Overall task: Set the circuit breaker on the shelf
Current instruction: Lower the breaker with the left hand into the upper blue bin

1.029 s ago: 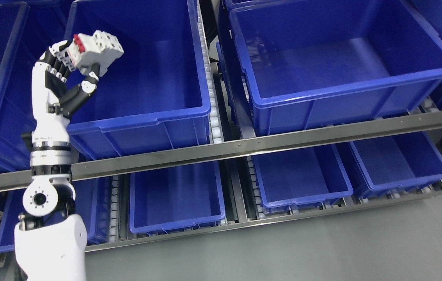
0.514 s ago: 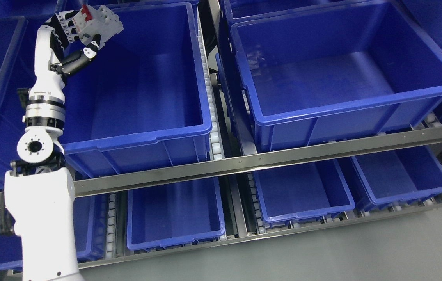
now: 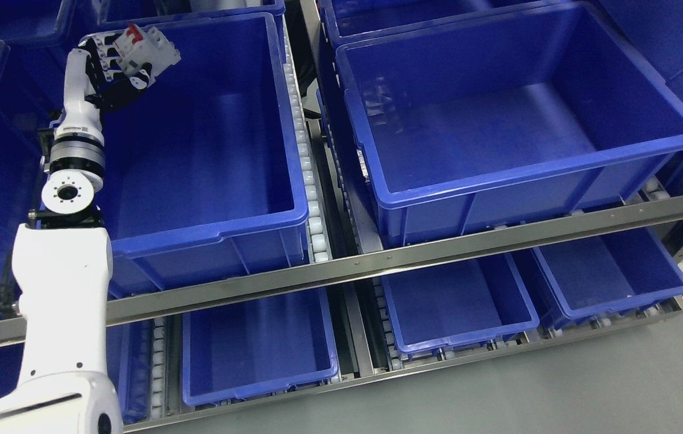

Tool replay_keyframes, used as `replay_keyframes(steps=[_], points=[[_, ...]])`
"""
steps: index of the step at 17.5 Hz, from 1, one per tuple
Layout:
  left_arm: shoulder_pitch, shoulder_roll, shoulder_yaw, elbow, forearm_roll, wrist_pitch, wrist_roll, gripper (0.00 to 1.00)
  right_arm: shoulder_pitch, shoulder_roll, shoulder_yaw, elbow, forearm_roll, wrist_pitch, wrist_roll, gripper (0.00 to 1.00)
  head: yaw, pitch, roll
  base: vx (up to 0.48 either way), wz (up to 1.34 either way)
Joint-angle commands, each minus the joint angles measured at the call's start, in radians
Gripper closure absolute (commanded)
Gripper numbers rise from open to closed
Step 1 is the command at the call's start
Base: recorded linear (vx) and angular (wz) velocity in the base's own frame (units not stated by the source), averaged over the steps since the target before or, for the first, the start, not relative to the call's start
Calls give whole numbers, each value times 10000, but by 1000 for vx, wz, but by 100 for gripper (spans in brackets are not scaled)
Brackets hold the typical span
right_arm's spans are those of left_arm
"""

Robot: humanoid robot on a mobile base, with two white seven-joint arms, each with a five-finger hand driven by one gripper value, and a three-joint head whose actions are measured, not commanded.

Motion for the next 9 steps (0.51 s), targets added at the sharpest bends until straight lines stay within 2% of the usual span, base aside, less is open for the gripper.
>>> replay_keyframes(steps=[1, 7, 9], points=[[-823, 284, -950, 3979, -238, 12, 310, 89, -1, -175, 199, 0, 1, -757, 63, 0, 0, 0, 0, 53, -54], [-839, 360, -1012, 3949, -238, 12, 402, 88, -1, -175, 199, 0, 1, -757, 63, 0, 0, 0, 0, 35, -54], [-808, 376, -1012, 3934, -238, 12, 433, 84, -1, -175, 199, 0, -14, -757, 63, 0, 0, 0, 0, 13, 2]])
